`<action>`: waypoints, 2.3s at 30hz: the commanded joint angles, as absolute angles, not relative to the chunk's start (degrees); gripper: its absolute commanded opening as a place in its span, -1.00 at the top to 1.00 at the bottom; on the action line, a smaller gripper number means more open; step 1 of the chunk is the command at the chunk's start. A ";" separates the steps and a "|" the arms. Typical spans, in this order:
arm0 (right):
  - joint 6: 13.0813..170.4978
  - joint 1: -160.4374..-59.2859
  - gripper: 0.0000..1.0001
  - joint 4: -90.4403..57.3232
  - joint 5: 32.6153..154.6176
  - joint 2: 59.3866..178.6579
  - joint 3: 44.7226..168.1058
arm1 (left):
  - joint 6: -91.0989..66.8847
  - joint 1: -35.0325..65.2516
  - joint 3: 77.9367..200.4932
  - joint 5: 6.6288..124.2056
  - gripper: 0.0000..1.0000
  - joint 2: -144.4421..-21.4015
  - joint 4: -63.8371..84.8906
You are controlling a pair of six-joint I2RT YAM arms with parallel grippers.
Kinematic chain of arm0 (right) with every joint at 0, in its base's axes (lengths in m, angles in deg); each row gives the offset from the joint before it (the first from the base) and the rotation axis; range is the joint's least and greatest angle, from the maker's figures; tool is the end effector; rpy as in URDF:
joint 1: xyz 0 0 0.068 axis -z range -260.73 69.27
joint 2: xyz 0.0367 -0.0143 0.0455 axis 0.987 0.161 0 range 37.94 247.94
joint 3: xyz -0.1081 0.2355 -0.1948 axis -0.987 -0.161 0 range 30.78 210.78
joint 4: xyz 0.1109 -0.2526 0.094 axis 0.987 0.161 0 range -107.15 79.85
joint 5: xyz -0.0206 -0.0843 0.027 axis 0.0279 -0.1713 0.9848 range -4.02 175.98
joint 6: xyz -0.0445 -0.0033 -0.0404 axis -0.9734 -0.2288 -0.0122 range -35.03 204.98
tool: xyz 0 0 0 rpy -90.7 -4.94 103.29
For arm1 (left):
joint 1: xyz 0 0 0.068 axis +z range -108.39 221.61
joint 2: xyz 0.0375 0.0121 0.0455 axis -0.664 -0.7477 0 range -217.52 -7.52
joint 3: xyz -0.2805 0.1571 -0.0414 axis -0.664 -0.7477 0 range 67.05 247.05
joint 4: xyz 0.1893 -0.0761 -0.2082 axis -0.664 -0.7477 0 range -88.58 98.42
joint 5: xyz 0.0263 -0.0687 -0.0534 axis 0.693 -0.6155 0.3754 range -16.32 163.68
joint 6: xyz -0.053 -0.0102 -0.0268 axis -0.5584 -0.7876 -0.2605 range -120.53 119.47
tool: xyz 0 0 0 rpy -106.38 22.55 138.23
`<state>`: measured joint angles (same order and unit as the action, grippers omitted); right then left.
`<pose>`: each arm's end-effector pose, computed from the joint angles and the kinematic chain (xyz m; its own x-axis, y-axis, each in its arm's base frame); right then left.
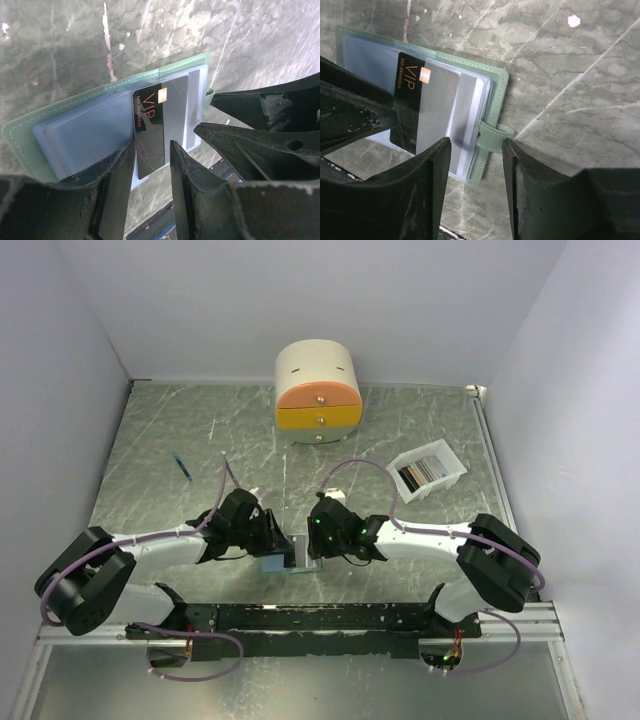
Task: Put the credit cards into the card holder
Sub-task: Insert the credit card into the card holder.
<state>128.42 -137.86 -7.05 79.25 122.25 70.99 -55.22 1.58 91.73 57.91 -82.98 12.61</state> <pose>0.1662 0.2477 0.1833 -0.8677 -0.0842 -0.4900 -0.2757 0.9016 0.3333 0.1778 -0.1651 0.1586 -0.9433 -0.2333 -0.2360 -0.0136 0.7377 -0.6749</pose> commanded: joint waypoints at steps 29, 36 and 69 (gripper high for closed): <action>130.67 -138.94 0.15 -9.67 80.71 120.11 68.05 | -55.54 -2.75 92.91 56.15 0.10 -86.09 22.04; 129.83 -138.97 0.14 -6.43 78.00 119.31 69.35 | -55.68 -3.03 92.89 58.37 0.04 -82.62 17.71; 88.70 -105.01 -0.04 7.94 43.23 133.12 99.91 | -30.93 -3.03 114.56 70.60 -0.62 -59.18 -26.77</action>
<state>96.15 -109.29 8.84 47.43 130.52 96.36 -34.81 -2.71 114.79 67.29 -59.92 -23.13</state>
